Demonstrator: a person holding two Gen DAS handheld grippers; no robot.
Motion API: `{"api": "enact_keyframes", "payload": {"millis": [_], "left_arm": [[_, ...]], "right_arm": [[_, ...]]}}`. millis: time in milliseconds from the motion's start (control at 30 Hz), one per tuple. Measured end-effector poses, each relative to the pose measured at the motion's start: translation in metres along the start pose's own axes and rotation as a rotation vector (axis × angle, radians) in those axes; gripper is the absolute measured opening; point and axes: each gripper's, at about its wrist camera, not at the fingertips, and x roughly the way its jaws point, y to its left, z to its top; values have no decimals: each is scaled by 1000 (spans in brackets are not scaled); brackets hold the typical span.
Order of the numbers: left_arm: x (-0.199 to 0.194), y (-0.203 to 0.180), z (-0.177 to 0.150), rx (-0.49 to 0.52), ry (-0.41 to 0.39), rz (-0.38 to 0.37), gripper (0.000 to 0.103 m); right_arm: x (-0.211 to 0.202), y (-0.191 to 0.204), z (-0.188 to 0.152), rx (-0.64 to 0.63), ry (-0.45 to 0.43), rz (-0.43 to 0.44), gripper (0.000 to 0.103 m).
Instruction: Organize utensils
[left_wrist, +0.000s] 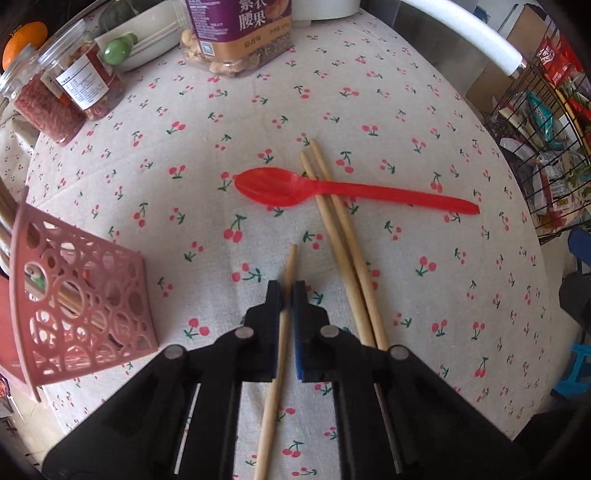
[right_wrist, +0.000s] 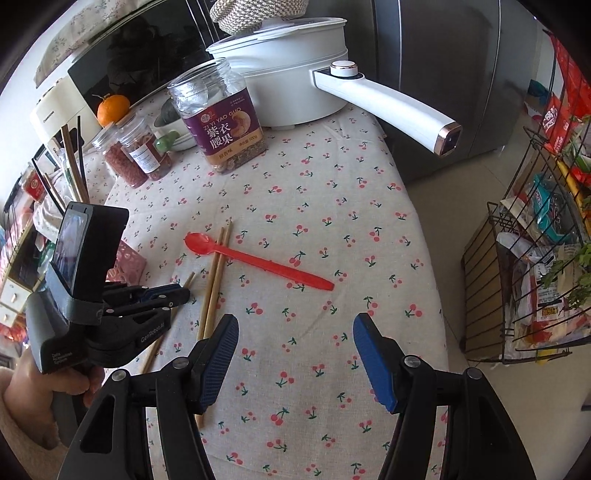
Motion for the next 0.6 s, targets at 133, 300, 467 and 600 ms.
{"api": "enact_keyframes", "payload": {"millis": [133,300,467,600], "left_arm": [[-19,5,-11,0,-58,33,6],[-70,17,-36,-12,-169,3,6],[-118,28,-63,5,-299,-20,6],[-142,37,-79,2,-396,-35,6]], "right_arm": [[-5,2,0,-1,-7,3,66],[-8,10,0,-12,-13,9,67],[-8,21,2,-14,-13,17,68],[-9,31,1,-28,-14,28,70]]}}
